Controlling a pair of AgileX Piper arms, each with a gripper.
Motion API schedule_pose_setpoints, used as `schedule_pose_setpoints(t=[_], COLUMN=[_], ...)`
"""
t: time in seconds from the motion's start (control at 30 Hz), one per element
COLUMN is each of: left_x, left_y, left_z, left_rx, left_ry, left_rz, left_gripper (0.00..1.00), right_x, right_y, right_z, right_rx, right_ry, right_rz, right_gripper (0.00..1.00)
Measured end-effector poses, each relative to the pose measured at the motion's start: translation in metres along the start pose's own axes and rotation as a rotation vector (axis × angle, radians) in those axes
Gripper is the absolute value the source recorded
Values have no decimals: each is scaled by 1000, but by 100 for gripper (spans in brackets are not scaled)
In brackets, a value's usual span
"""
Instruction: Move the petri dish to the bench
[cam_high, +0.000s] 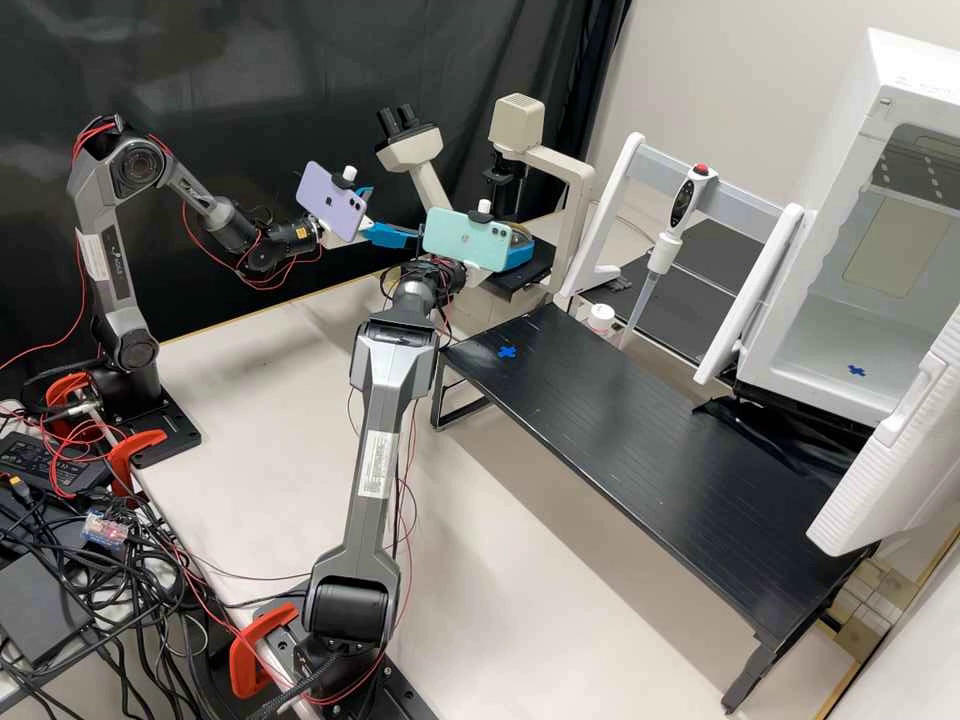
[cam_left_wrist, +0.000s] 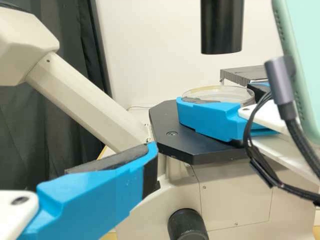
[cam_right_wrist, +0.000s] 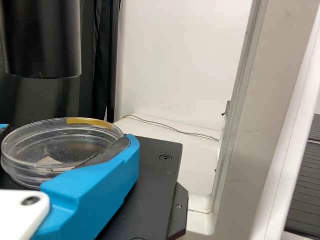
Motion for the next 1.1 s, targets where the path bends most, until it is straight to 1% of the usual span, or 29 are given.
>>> schedule_pose_setpoints(t=[0.1, 0.3, 0.33, 0.37, 0.43, 0.57, 0.67, 0.7, 0.73, 0.83, 0.87, 0.97, 1.03, 1.07, 1.1], left_x=[0, 0, 0, 0, 0, 0, 0, 0, 0, 0, 0, 0, 0, 0, 0], left_y=[0, 0, 0, 0, 0, 0, 0, 0, 0, 0, 0, 0, 0, 0, 0], left_z=[0, 0, 0, 0, 0, 0, 0, 0, 0, 0, 0, 0, 0, 0, 0], left_rx=[0, 0, 0, 0, 0, 0, 0, 0, 0, 0, 0, 0, 0, 0, 0], left_ry=[0, 0, 0, 0, 0, 0, 0, 0, 0, 0, 0, 0, 0, 0, 0], left_rz=[0, 0, 0, 0, 0, 0, 0, 0, 0, 0, 0, 0, 0, 0, 0], left_gripper=[100, 100, 100, 100, 100, 100, 100, 100, 100, 100, 100, 100, 100, 100, 100], right_x=[-4, -22, -24, -26, -32, -56, -73, -77, -88, -100, -106, -120, -131, -134, -139], right_y=[1, 7, 8, 8, 8, 7, 7, 8, 10, 15, 17, 19, 19, 22, 23], right_z=[1, 6, 6, 6, 8, 8, 10, 9, 12, 14, 17, 25, 36, 39, 44], right_rx=[4, -12, -6, -7, -14, -11, -30, -30, -34, -35, -42, -44, -46, -42, -50], right_ry=[0, 21, 24, 27, 39, 77, 110, 119, 132, 153, 164, 178, 180, 181, 186], right_rz=[-7, -3, -3, -4, -4, -6, -7, 0, 11, 32, 49, 56, 47, 53, 60], right_gripper=[0, 0, 0, 0, 0, 0, 0, 0, 0, 0, 0, 0, 0, 0, 0])
